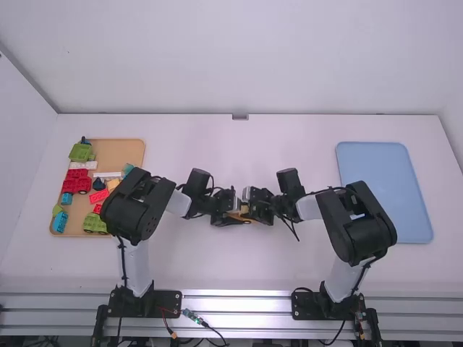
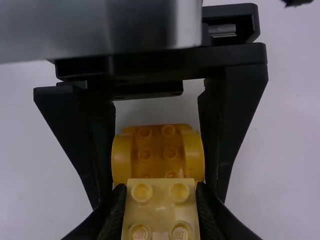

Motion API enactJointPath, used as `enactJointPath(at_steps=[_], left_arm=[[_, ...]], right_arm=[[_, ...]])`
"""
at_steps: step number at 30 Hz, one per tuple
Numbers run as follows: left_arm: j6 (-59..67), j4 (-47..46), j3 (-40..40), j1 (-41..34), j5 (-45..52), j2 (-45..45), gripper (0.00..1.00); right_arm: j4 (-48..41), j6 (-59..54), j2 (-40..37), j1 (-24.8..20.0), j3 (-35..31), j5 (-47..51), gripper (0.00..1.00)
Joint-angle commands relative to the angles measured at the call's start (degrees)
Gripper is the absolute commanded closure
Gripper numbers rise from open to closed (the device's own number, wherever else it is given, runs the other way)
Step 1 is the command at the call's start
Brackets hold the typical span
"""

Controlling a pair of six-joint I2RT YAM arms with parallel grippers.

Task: Assemble lego blocks to make yellow taxi

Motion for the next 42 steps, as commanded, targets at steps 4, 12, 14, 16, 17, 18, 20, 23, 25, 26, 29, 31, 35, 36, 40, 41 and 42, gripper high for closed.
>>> enactJointPath(at_steps=[4, 12, 14, 16, 17, 18, 20, 23, 25, 26, 29, 31, 35, 36, 40, 41, 42], left_arm=[[0.37, -1.75, -1.44, -0.13, -5.03, 1.3, 0.65], [0.35, -1.77, -1.44, -0.13, -5.18, 1.3, 0.64], [0.37, -1.77, -1.44, -0.13, -5.2, 1.3, 0.64], [0.35, -1.75, -1.44, -0.15, -5.2, 1.3, 0.64], [0.35, -1.77, -1.44, -0.13, -5.22, 1.3, 0.64], [0.35, -1.77, -1.44, -0.15, -5.2, 1.3, 0.64], [0.35, -1.77, -1.44, -0.15, -5.2, 1.3, 0.64], [0.35, -1.77, -1.44, -0.15, -5.2, 1.3, 0.65], [0.33, -1.8, -1.44, -0.15, -5.2, 1.3, 0.65], [0.35, -1.77, -1.44, -0.15, -5.22, 1.3, 0.66], [0.37, -1.77, -1.44, -0.15, -5.25, 1.3, 0.66], [0.35, -1.8, -1.44, -0.15, -5.2, 1.3, 0.66], [0.35, -1.77, -1.44, -0.15, -5.22, 1.3, 0.66], [0.37, -1.77, -1.44, -0.15, -5.2, 1.3, 0.66], [0.35, -1.77, -1.44, -0.13, -5.22, 1.3, 0.66], [0.35, -1.77, -1.44, -0.13, -5.22, 1.3, 0.67], [0.37, -1.75, -1.44, -0.13, -5.22, 1.3, 0.67]], right_arm=[[-0.09, 0.2, 0.63, -0.15, 0.72, 0.61, 0.48], [-0.28, 0.2, -1.89, -1.9, 0.7, -3.43, 0.36], [-0.31, 0.2, -2.8, -2.75, 0.7, -5.07, 0.36], [-0.35, 0.2, -3.44, -3.43, 0.7, -6.36, 0.37], [-0.35, 0.22, -3.63, -3.65, 0.7, -6.64, 0.37], [-0.35, 0.2, -3.92, -3.89, 0.7, -7.06, 0.38], [-0.37, 0.2, -3.98, -4.04, 0.7, -7.87, 0.41], [-0.59, 0.22, -4.01, -3.96, 0.66, -8.02, 0.8], [-1.14, 0.13, -4.01, -3.41, 0.66, -8.0, 1.0], [-1.84, -0.79, -4.01, -3.04, 0.66, -7.91, 1.0], [-2.73, -1.73, -3.79, -1.86, 0.66, -5.35, 1.0], [-2.73, -1.75, -3.35, -1.18, 0.72, -4.26, 1.0], [-2.75, -0.07, -2.19, -0.07, 0.7, -0.68, 1.0], [-2.8, 0.39, -2.1, -0.04, 0.7, 0.17, 1.0], [-2.95, 0.66, -1.67, -0.26, 0.7, 0.72, 1.0], [-2.95, 0.66, -1.49, -0.24, 0.7, 1.36, 1.0], [-3.06, 0.66, -1.3, -0.17, 0.7, 2.08, 1.0]])
